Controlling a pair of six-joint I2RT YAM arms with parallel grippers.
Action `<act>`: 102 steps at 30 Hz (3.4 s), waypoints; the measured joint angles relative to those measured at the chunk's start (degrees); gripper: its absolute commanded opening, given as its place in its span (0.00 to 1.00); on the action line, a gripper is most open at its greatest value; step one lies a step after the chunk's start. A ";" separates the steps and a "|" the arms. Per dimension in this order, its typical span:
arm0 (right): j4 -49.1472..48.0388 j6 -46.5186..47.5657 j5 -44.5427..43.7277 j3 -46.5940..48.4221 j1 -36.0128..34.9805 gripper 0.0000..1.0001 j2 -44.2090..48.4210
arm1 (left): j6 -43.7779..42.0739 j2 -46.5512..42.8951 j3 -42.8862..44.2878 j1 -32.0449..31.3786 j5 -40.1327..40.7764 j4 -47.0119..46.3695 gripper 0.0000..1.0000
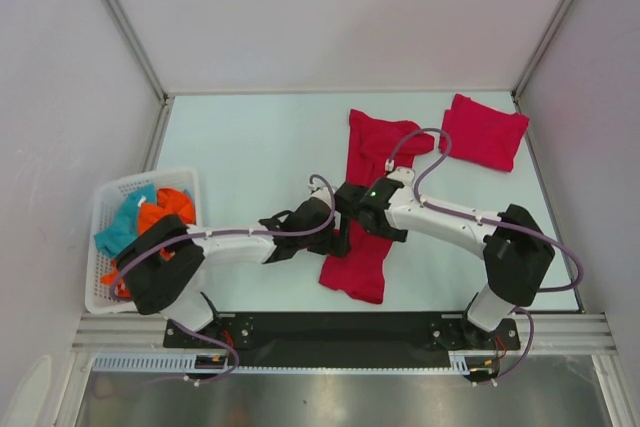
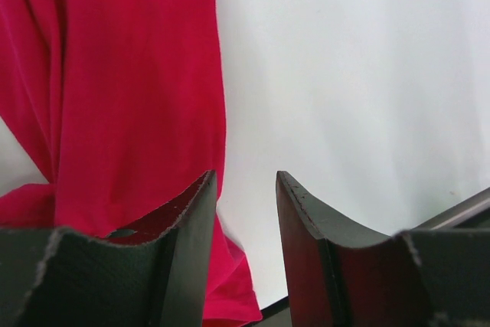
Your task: Fold and stack the t-shirts
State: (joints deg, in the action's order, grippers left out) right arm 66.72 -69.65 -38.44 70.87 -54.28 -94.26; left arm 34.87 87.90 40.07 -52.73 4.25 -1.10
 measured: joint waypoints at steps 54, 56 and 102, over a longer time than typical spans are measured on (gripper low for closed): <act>2.71 1.33 -1.33 -3.43 5.77 0.42 1.53 | -8.20 0.61 6.25 2.80 7.13 4.81 0.25; 2.82 1.33 -1.36 -3.54 5.77 0.42 1.84 | -8.31 0.61 6.25 2.80 7.13 5.60 0.36; 4.31 0.66 -1.49 -5.95 5.75 0.42 3.54 | -7.96 2.97 6.67 1.46 1.70 3.93 0.34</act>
State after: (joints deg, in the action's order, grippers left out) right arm 71.02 -68.99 -39.92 64.93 -48.53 -90.72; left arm 26.92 90.87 46.74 -51.27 5.96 2.83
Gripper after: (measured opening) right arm 0.421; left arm 0.373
